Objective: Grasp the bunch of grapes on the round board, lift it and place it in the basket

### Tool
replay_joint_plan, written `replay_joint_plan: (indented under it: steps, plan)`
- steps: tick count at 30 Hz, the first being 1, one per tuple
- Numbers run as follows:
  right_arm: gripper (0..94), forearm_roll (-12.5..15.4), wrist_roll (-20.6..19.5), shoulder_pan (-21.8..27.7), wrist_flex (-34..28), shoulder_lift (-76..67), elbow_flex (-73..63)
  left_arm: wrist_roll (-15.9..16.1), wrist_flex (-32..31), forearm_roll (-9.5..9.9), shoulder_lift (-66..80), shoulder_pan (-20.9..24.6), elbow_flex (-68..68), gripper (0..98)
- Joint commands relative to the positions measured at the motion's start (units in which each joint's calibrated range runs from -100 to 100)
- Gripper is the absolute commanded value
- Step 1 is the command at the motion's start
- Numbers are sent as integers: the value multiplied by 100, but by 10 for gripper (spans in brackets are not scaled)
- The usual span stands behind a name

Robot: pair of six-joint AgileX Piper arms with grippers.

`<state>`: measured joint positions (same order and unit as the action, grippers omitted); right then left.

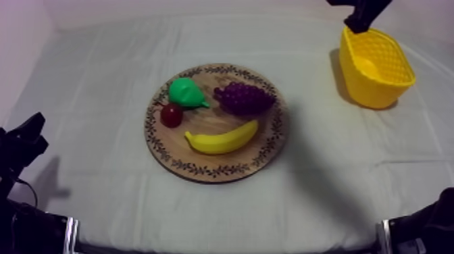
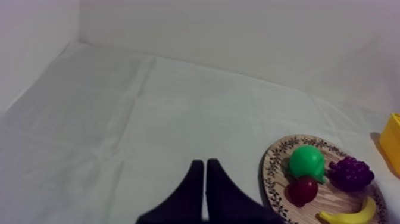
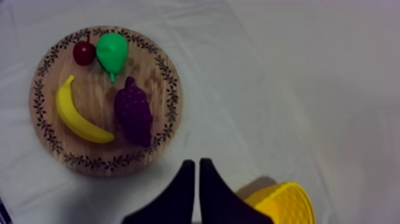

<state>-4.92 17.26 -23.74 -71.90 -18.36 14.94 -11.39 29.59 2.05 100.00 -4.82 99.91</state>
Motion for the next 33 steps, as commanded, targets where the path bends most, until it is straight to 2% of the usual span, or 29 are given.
replay_joint_plan:
  steps: [1, 12, 26, 33]
  plan:
    - [6, -28, 26, -32, -146, 308, -306, -1, -1, 2, 0, 0, -2, 1]
    - [6, 47, 323, -188, -1357, 1589, -1800, -1, -1, 2, 0, 0, -2, 1]
    - [15, 151, 542, -110, -2273, 3174, -3475, -1, -1, 2, 0, 0, -2, 1]
    - [20, 223, 512, -174, -2525, 3757, -3915, -1, -1, 2, 0, 0, -2, 1]
